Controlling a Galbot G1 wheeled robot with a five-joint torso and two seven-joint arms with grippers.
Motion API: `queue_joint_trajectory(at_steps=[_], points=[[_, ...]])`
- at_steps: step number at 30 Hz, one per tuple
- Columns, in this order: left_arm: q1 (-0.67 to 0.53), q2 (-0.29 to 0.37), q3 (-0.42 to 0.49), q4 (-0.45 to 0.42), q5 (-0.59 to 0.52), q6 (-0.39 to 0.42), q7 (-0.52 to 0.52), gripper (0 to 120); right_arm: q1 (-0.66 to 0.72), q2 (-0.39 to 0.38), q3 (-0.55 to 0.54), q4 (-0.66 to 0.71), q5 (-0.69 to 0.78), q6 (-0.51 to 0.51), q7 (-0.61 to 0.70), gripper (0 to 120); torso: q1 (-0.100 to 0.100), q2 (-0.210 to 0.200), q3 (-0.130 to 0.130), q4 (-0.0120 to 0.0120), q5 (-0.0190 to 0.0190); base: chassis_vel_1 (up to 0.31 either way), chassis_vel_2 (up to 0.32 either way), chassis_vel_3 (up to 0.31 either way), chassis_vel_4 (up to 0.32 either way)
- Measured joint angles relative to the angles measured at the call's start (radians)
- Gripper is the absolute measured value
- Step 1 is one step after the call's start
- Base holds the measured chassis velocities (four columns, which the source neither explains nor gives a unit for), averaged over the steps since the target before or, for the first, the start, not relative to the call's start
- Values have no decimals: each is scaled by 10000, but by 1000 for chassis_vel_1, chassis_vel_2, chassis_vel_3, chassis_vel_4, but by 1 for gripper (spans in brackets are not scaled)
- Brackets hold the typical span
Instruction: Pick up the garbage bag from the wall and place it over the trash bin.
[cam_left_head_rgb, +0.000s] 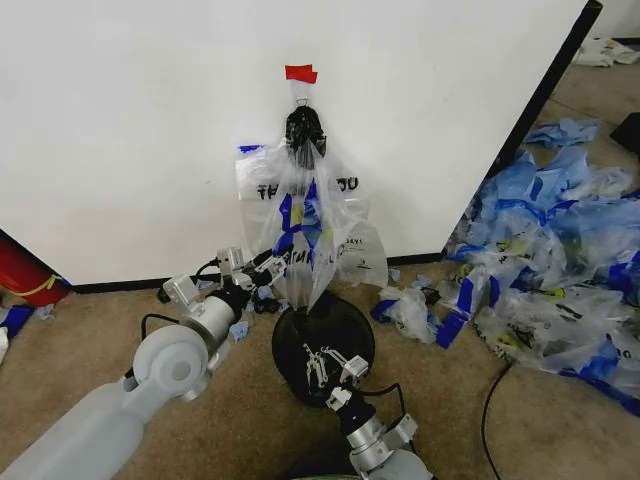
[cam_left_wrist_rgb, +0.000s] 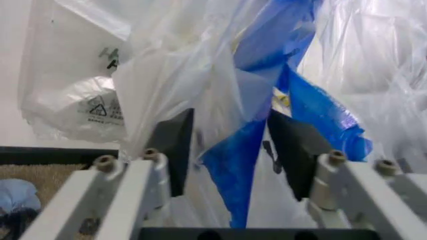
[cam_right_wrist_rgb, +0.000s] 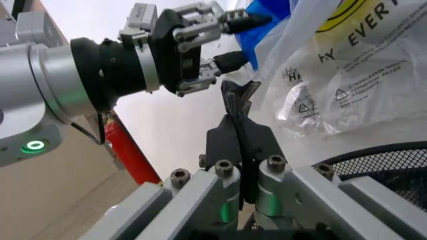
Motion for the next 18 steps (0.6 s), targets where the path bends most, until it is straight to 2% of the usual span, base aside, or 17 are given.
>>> queue_joint_trajectory(at_steps=[2,6,8,12,18], points=[[0,-3,7,16,12,2,8,39,-7,-2,7,4,0,1,0,0,0,0,0,0,0,0,0,0,0],[-8,-35,67,113,106,13,20,22,-48,-9,46,14,-3,15,-3,0,0,0,0,0,0,0,0,0,0],[-12,-41,81,127,118,12,20,19,-53,-10,50,15,-3,18,-2,0,0,0,0,0,0,0,0,0,0],[-46,-99,145,190,163,9,19,0,-61,-14,69,15,-8,28,-3,0,0,0,0,0,0,0,0,0,0],[-3,-164,-72,48,186,-110,-8,0,-63,-3,99,3,0,51,-3,0,0,0,0,-1,1,0,0,0,0]])
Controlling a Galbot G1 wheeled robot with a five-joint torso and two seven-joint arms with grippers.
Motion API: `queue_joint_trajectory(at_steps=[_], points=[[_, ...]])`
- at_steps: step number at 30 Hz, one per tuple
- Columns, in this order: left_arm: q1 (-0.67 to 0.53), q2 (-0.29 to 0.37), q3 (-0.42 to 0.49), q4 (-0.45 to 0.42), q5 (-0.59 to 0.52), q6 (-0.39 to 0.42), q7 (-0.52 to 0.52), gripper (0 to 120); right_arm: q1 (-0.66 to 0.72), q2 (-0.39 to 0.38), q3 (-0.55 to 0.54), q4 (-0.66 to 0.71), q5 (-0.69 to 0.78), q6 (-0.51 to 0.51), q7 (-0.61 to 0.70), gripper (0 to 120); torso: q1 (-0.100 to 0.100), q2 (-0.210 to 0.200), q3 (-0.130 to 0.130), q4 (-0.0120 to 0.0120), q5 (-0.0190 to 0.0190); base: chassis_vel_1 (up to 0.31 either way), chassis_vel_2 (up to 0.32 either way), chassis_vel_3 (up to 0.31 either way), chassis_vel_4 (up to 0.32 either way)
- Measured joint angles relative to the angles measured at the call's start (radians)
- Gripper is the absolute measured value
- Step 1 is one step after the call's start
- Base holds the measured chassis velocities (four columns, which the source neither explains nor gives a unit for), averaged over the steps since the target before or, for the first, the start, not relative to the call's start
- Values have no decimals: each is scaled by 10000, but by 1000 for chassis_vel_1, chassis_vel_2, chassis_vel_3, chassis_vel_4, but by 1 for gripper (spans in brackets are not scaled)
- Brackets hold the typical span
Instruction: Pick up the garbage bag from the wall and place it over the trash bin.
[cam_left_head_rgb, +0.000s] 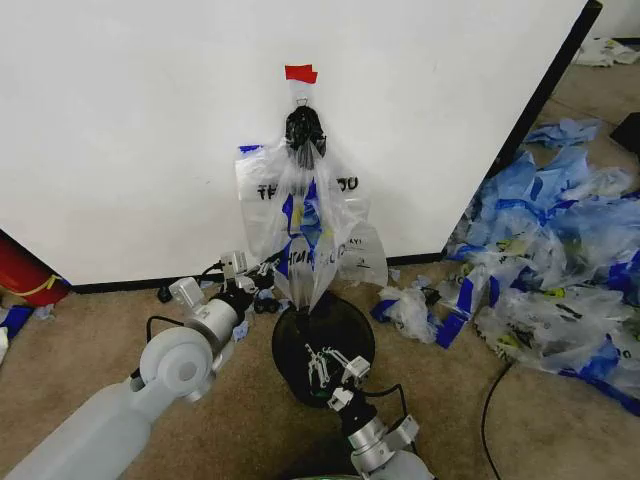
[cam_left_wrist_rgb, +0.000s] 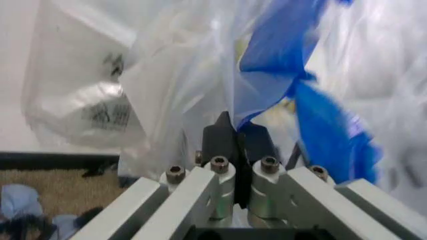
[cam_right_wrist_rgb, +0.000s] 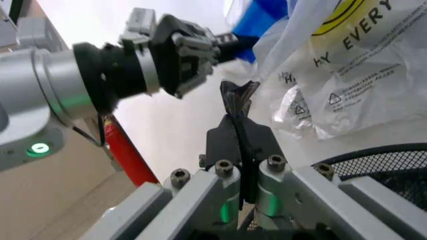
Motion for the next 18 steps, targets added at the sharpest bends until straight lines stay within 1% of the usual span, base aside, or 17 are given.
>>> queue_joint_trajectory(at_steps=[3,4,6,8,9,12,13,14,15,18], points=[[134,3,-295,-242,-42,-6,-17,0,-9,1,47,0,21,6,0,0,0,0,0,-1,-2,0,0,0,0],[279,38,-542,-445,-86,-6,-20,0,-10,-1,70,8,46,10,-1,0,0,0,0,-1,-1,0,0,0,0],[333,54,-627,-524,-101,-6,-21,0,-12,-2,75,11,53,11,-2,0,0,0,0,0,0,0,0,0,0],[862,202,-1348,-1153,-216,12,-30,0,-35,-15,121,73,99,16,-13,0,0,0,0,1,-2,0,0,0,0],[950,226,-1450,-1246,-221,16,-30,0,-44,-17,128,81,102,17,-15,0,0,0,0,1,-1,0,0,0,0],[1865,456,-2316,-2041,-235,40,-35,0,-150,-44,191,177,125,36,-29,0,0,0,0,1,-2,0,0,0,0],[1865,456,-2316,-2041,-235,40,-35,0,-150,-44,191,177,125,36,-29,0,0,0,0,1,-2,0,0,0,0],[2172,542,-2603,-2300,-227,44,-40,0,-203,-60,223,237,126,44,-35,0,0,0,-1,3,0,0,0,0,0],[2240,559,-2667,-2366,-224,44,-43,0,-216,-65,231,250,126,45,-37,0,0,0,0,4,0,0,0,0,0],[2762,673,-3328,-2993,-201,52,-153,0,-395,-110,341,440,126,66,-72,0,0,0,-1,1,1,0,0,0,0]])
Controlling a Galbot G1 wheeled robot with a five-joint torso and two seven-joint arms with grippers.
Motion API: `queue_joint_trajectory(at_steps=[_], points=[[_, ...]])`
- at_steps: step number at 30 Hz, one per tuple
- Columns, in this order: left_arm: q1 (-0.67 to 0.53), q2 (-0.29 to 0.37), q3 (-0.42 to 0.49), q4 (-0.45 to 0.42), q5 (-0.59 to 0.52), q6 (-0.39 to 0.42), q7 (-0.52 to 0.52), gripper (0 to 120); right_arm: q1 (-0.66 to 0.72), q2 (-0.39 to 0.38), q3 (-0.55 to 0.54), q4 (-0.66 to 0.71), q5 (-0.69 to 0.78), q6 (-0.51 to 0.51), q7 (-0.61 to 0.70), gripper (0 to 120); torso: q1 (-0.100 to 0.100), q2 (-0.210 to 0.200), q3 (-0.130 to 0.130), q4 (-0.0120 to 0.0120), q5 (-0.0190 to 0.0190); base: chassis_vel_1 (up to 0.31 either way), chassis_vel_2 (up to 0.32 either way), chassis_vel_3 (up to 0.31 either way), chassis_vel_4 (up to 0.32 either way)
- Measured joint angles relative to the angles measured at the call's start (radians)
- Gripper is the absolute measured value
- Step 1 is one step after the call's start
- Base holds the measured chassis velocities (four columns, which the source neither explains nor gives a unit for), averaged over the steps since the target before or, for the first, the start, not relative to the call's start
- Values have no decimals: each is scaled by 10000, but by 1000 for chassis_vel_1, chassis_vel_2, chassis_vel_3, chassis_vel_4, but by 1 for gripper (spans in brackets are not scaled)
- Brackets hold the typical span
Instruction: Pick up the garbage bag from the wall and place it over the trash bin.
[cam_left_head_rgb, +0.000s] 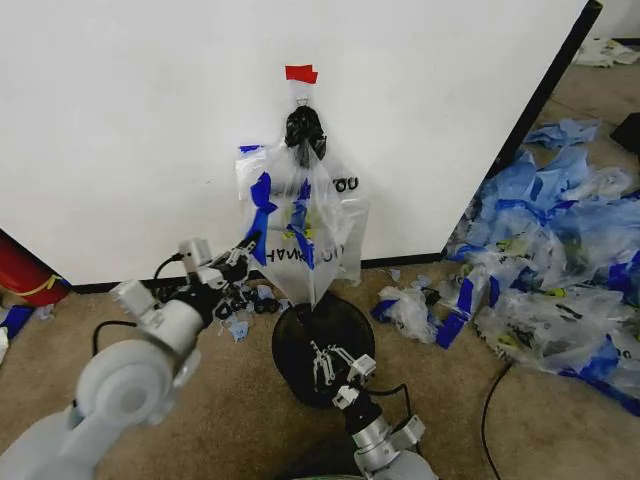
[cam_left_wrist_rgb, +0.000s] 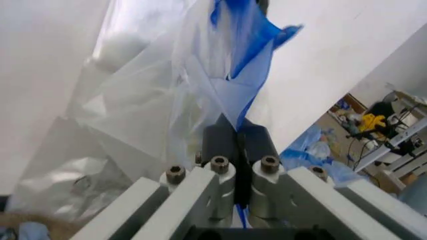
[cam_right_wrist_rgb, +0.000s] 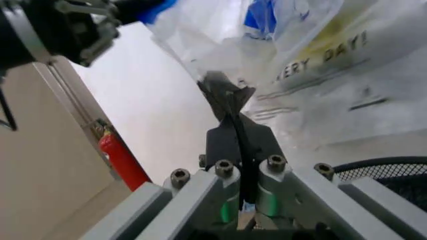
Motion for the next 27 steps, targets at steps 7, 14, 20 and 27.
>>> queue_joint_trajectory(at_steps=[7,14,20,27], points=[[322,-57,-442,-464,-8,48,-91,0,-368,-150,259,233,-43,14,-122,0,0,0,0,-1,-2,0,0,0,0],[253,-274,-265,-181,-1,66,-98,0,-769,-350,661,378,-707,-44,31,0,0,0,1,-1,-1,0,0,0,0],[238,-368,-172,-22,45,66,-87,0,-1143,-748,1280,818,-1022,-31,-83,17,0,0,1,-1,0,0,0,0,0],[155,-486,-12,138,184,52,-55,0,-1515,-1717,2614,2046,-1072,-80,-335,43,0,0,1,-2,-1,0,0,0,0]])
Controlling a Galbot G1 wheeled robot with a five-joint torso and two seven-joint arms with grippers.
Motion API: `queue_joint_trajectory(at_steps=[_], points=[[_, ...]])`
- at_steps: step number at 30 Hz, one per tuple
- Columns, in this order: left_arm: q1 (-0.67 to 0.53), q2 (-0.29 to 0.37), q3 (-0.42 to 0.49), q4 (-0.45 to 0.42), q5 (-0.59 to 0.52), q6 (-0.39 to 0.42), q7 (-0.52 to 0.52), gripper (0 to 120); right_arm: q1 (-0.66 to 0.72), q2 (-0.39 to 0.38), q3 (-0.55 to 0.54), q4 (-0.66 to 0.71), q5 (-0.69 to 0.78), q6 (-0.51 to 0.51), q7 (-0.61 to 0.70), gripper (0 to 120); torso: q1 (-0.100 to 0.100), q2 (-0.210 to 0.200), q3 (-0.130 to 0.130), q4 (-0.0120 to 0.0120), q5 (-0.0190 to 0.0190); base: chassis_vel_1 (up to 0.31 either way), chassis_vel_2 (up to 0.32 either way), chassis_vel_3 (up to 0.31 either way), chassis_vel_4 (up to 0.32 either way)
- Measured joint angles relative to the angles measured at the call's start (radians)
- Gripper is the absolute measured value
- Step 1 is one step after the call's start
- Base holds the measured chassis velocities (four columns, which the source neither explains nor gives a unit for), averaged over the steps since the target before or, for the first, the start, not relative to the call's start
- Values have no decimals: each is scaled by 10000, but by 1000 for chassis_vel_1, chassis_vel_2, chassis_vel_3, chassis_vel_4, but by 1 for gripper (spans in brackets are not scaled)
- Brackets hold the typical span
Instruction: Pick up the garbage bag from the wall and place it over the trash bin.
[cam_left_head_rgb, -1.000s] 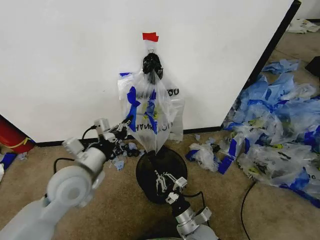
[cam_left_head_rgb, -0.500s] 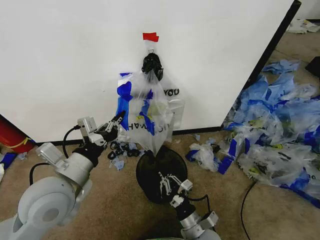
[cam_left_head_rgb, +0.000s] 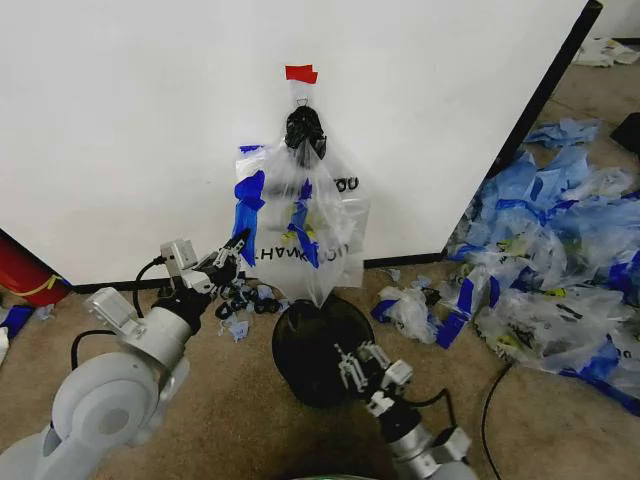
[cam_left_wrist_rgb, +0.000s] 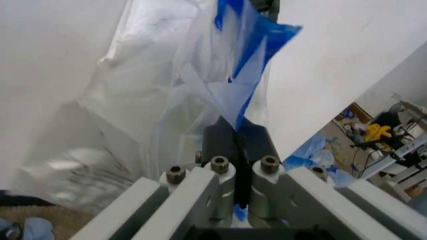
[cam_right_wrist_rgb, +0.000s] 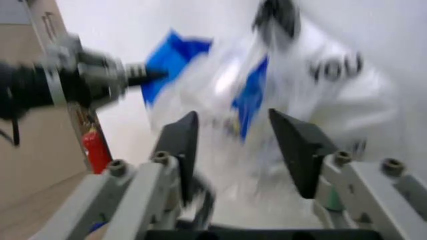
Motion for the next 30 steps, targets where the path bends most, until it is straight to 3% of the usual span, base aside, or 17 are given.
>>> queue_joint_trajectory(at_steps=[4,8,12,16,18,20,24,26,28,30], points=[[-40,-46,82,45,62,-2,7,0,60,-539,550,681,271,-200,-2,53,0,0,0,1,2,0,0,0,0],[-73,-93,180,80,132,-3,16,0,250,-1607,1241,1778,969,-809,112,68,0,0,0,3,0,0,0,0,0],[-387,-160,511,240,160,4,23,0,673,-3007,1835,2868,1921,-2140,979,85,0,0,0,-2,0,0,0,0,0],[-534,-199,661,344,178,15,38,0,1373,-3634,1716,3079,2498,-2945,1726,95,1,0,0,-2,0,0,0,0,0],[-691,-245,828,455,195,21,48,0,2002,-4009,1459,3096,2845,-3486,2229,99,1,0,0,7,7,0,0,0,0],[-991,-309,1138,668,227,28,88,0,2921,-4345,926,3080,3293,-4214,2921,100,1,0,0,-2,-3,0,0,0,0],[-1052,-367,1235,752,276,35,125,0,3828,-4433,157,2961,3680,-4613,3271,100,1,0,0,-3,2,0,0,0,0],[-1061,-429,1241,808,305,54,135,0,5908,-4370,-1764,2521,4291,-5029,3701,100,1,-1,0,2,2,0,0,0,0],[-1058,-431,1229,816,306,59,135,0,6303,-4325,-2091,2438,4387,-5099,3780,100,1,0,0,1,0,0,0,0,0],[-1026,-439,1151,841,309,69,144,0,7649,-4075,-3269,2100,4650,-5265,4094,100,1,0,0,3,-5,0,0,0,0]])
